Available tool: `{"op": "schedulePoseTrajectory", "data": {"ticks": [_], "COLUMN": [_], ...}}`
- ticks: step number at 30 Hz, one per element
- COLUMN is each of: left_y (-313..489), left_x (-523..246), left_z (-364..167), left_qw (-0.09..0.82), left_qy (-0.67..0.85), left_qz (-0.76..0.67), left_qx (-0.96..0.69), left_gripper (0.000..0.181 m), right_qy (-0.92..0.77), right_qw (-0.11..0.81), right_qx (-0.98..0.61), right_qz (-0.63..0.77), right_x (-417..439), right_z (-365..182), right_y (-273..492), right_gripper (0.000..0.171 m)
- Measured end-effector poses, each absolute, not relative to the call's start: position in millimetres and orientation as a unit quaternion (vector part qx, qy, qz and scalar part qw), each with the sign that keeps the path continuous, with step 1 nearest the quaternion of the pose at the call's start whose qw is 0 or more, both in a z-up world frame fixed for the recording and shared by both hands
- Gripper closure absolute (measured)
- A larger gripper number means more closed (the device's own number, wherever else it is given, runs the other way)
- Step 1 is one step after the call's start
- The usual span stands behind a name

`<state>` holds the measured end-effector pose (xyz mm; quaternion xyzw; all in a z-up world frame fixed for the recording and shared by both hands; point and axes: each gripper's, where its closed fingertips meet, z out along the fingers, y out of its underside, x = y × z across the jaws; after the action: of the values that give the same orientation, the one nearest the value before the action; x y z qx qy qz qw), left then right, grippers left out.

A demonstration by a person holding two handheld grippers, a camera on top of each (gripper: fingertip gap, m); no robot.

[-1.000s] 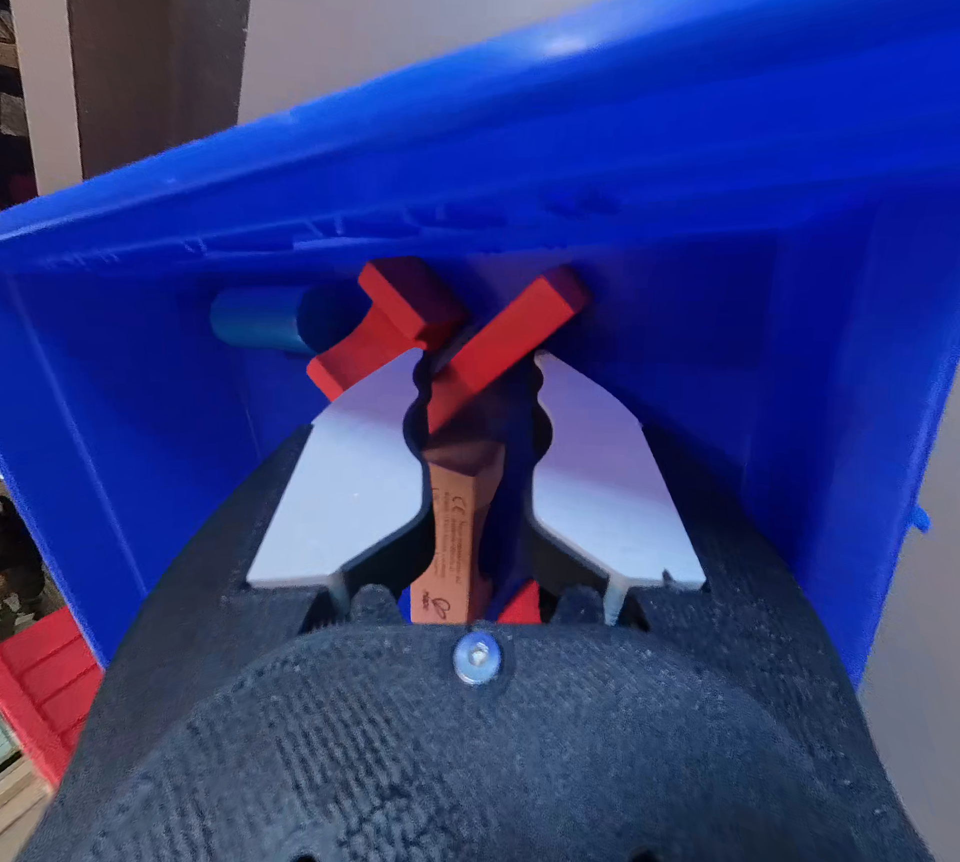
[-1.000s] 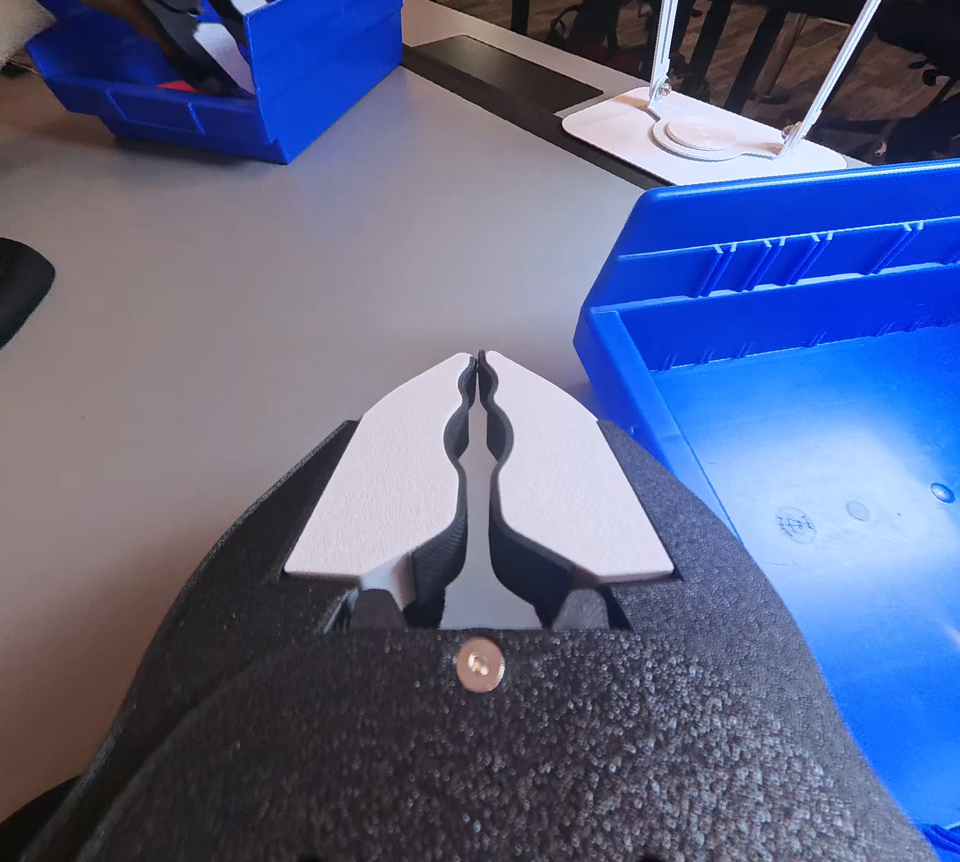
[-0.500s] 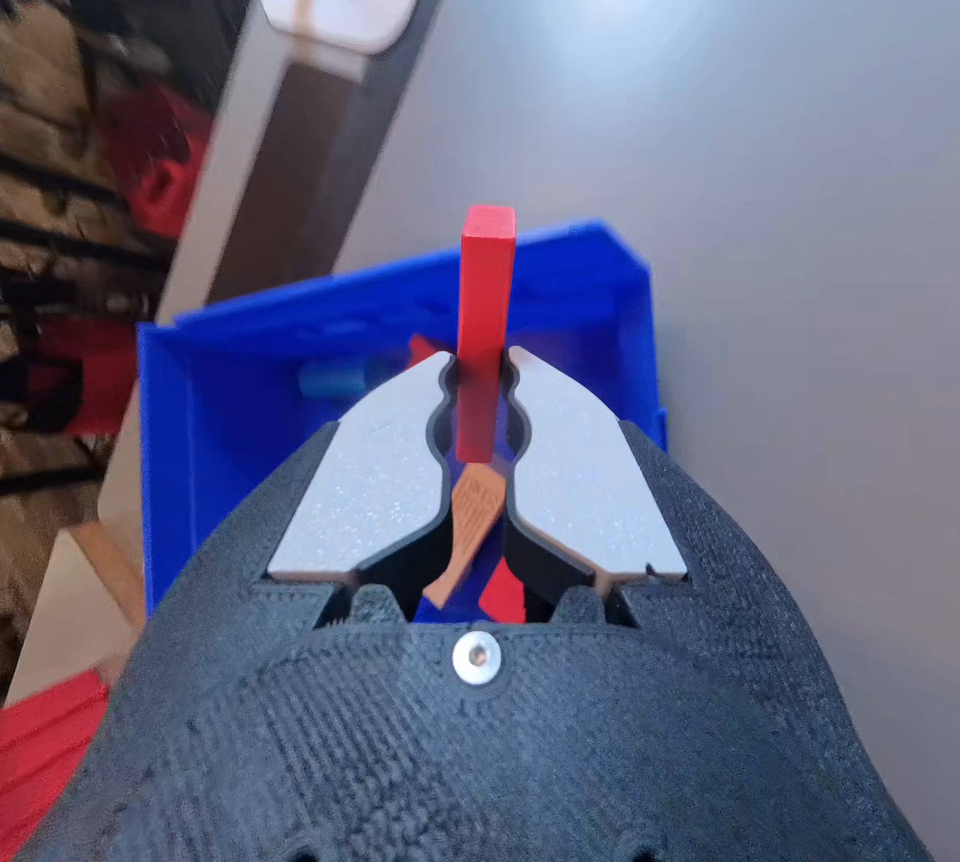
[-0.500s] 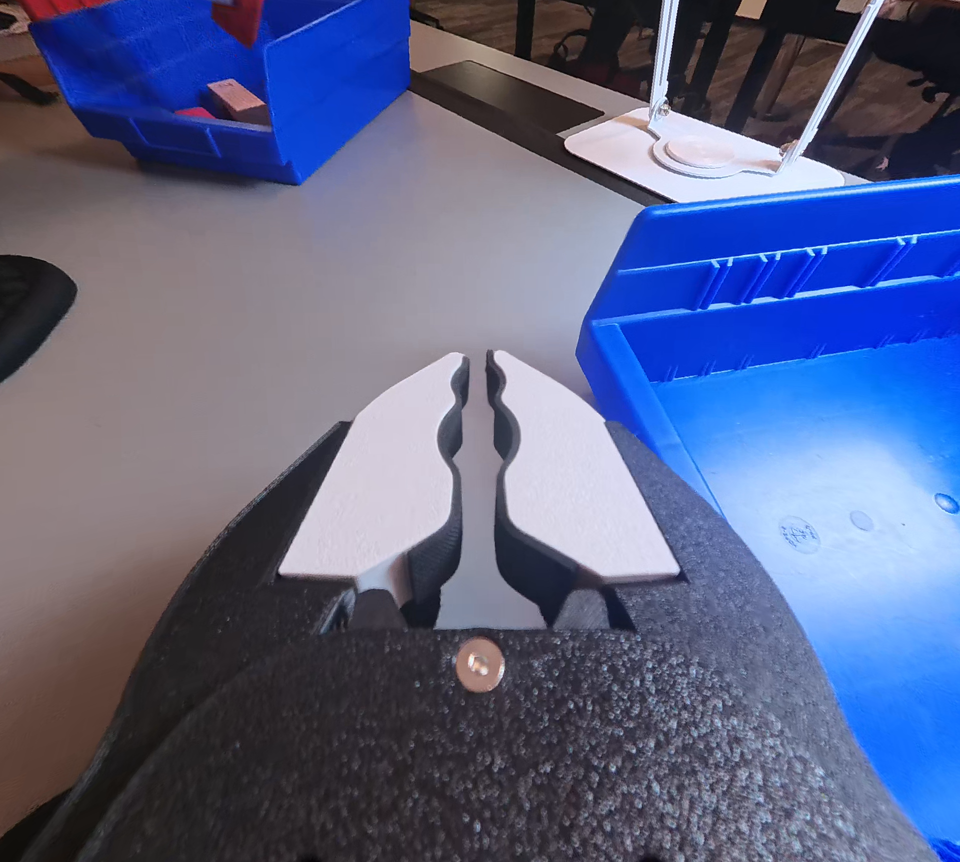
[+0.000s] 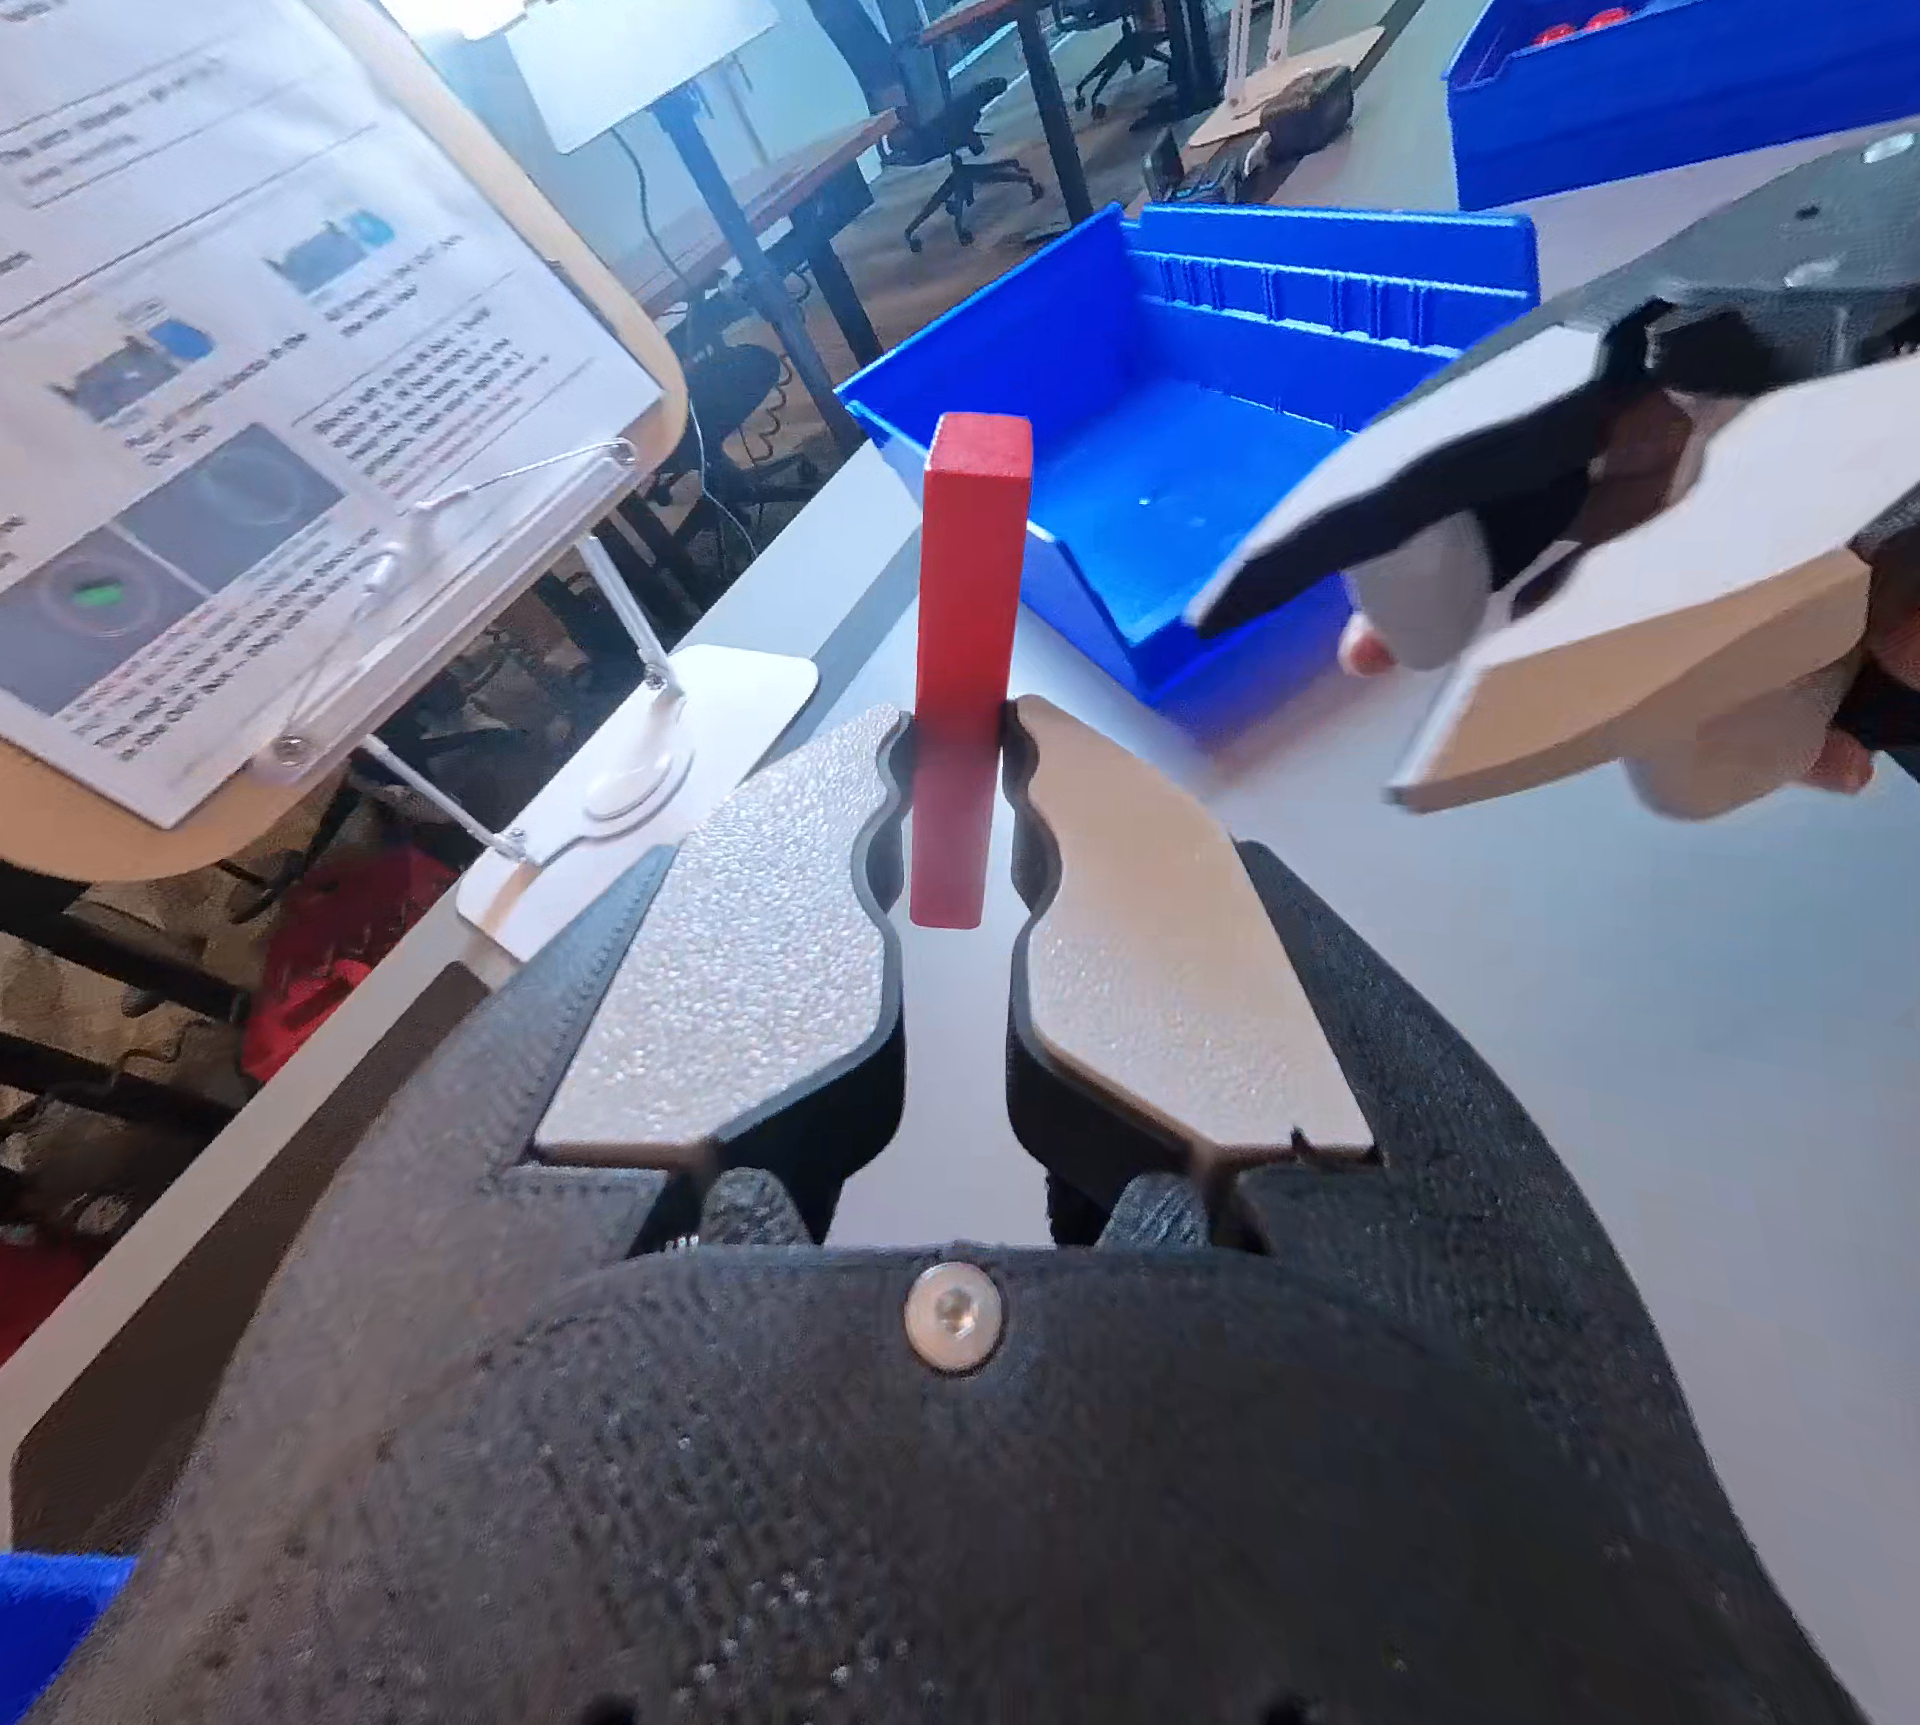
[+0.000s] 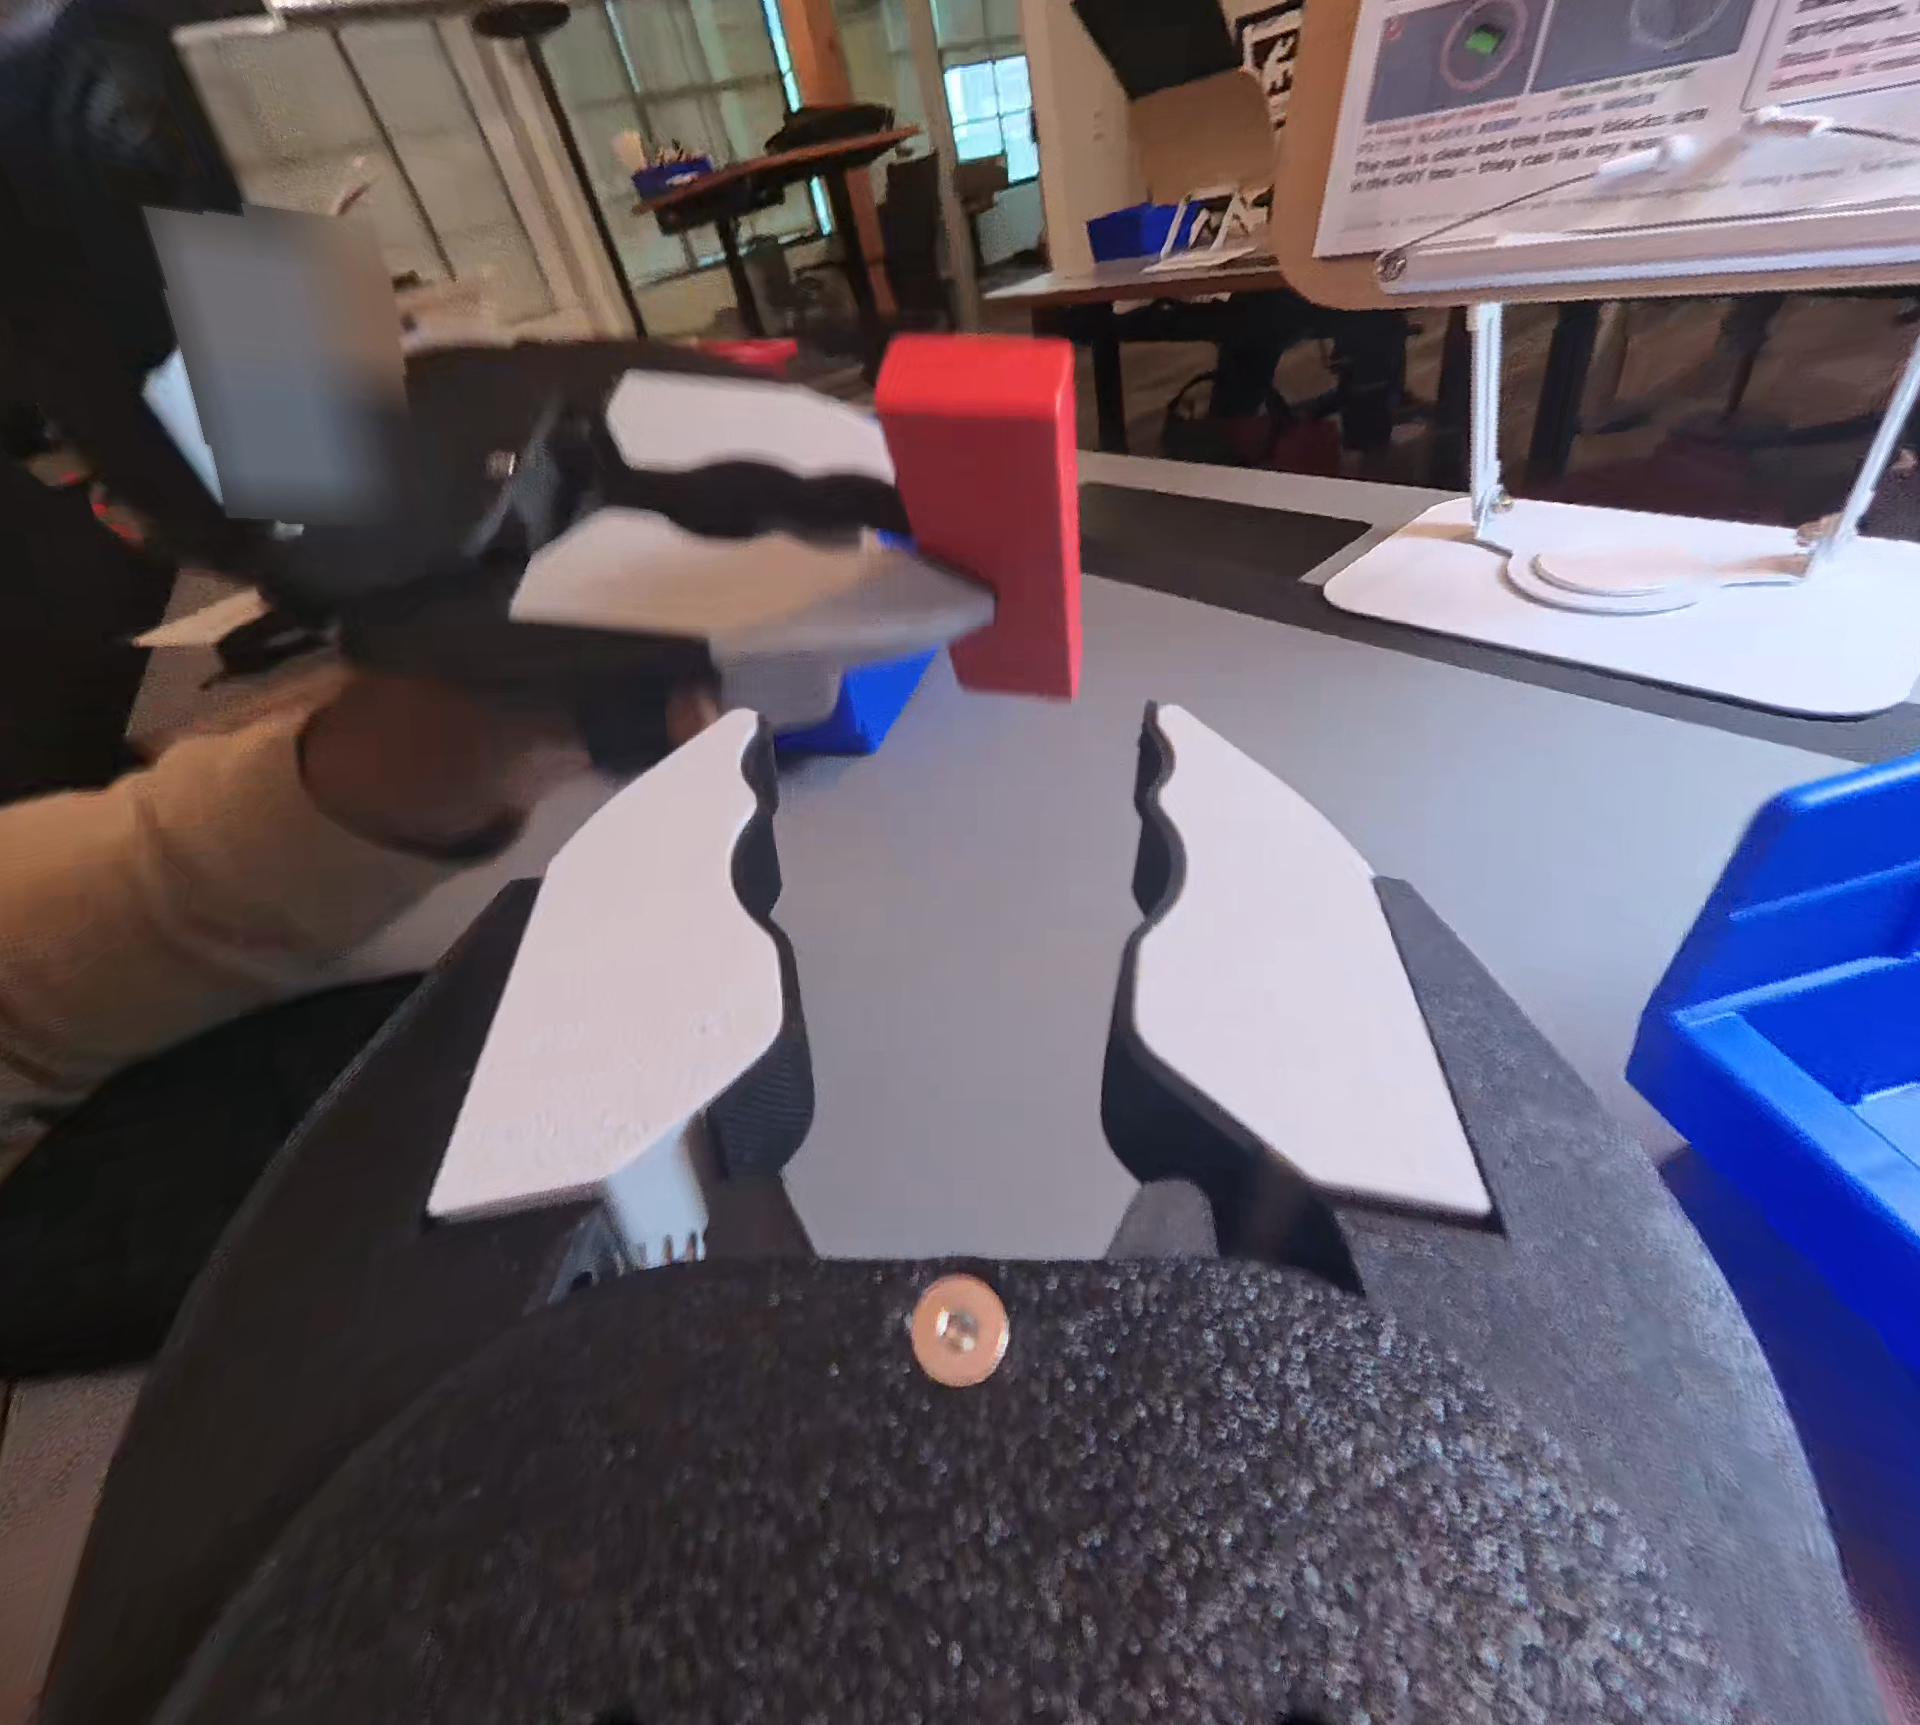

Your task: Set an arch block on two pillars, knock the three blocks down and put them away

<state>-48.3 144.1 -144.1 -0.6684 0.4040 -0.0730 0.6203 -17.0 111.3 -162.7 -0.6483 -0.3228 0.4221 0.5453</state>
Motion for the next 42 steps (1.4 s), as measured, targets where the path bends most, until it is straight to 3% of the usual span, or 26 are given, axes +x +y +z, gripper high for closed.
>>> {"op": "schedulePoseTrajectory", "data": {"ticks": [2,3,4,9,14,17,18,20,33,35,40,42], "left_y": [140,138,136,128,106,97,93,85,101,99,102,106], "left_x": [-31,-25,-21,-11,4,8,9,10,2,4,2,-1], "left_z": [-159,-167,-174,-194,-200,-214,-214,-216,-252,-256,-260,-258], "left_qw": [0.619,0.616,0.613,0.608,0.586,0.523,0.514,0.499,0.465,0.458,0.462,0.465], "left_qy": [0.409,0.411,0.415,0.432,0.468,0.467,0.466,0.475,0.494,0.503,0.504,0.492], "left_qz": [-0.054,-0.04,-0.031,-0.041,-0.207,-0.309,-0.334,-0.362,-0.293,-0.287,-0.276,-0.281], "left_qx": [-0.669,-0.67,-0.672,-0.665,-0.628,-0.643,-0.638,-0.627,-0.674,-0.674,-0.676,-0.68], "left_gripper": [0.165,0.165,0.165,0.164,0.134,0.117,0.12,0.144,0.146,0.146,0.146,0.129], "right_qy": [-0.284,-0.272,-0.273,-0.368,-0.53,-0.583,-0.596,-0.613,-0.648,-0.654,-0.657,-0.646], "right_qw": [0.56,0.565,0.563,0.533,0.425,0.364,0.348,0.33,0.358,0.352,0.354,0.369], "right_qx": [-0.651,-0.653,-0.655,-0.631,-0.544,-0.503,-0.49,-0.472,-0.542,-0.546,-0.551,-0.555], "right_qz": [0.426,0.424,0.423,0.426,0.493,0.524,0.532,0.541,0.398,0.389,0.373,0.371], "right_x": [-17,-15,-15,-20,-19,-25,-28,-34,-18,-20,-20,-18], "right_z": [-154,-151,-151,-162,-155,-153,-154,-159,-185,-191,-193,-191], "right_y": [122,128,132,129,104,90,84,74,90,90,95,103], "right_gripper": [0.104,0.113,0.133,0.137,0.137,0.137,0.137,0.137,0.127,0.138,0.138,0.138]}}
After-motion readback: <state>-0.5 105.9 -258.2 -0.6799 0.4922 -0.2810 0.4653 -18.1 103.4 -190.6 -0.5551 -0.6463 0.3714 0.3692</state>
